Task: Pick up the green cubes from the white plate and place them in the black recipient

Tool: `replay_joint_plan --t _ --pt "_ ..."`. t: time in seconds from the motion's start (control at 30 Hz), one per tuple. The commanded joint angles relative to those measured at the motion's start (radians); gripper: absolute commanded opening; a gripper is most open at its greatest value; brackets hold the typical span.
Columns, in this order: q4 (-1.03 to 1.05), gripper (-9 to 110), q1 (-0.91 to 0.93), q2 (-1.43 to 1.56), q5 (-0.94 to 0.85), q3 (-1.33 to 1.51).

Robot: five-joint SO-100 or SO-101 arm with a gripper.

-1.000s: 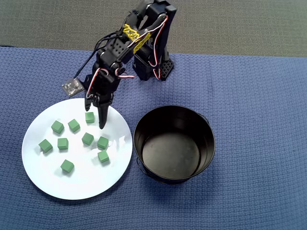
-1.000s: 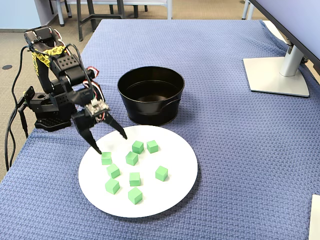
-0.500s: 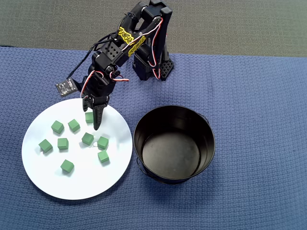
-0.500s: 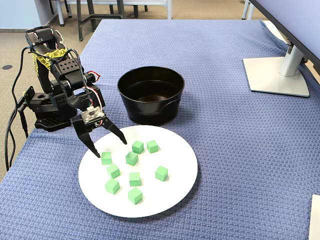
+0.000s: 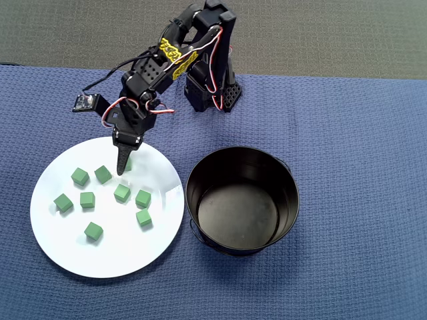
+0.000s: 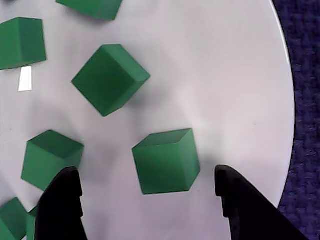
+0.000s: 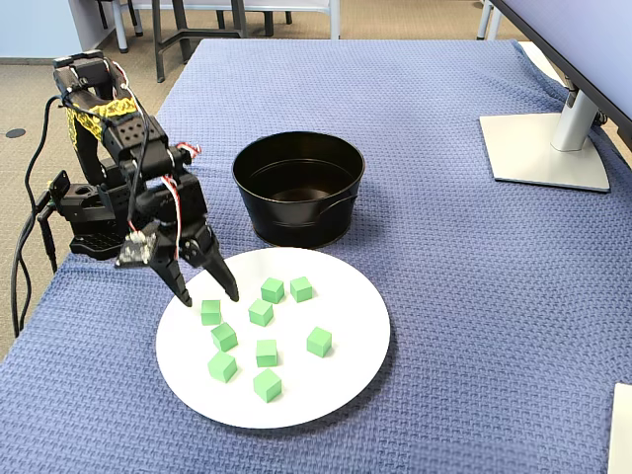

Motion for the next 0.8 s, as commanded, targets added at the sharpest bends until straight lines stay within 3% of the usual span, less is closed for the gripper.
replay_joint_plan --t 0.0,0.77 --pt "-0.025 27 0.009 -0.048 -0.006 -0.094" --pt "-0.074 17 -0.018 -0.080 -0.066 -0.051"
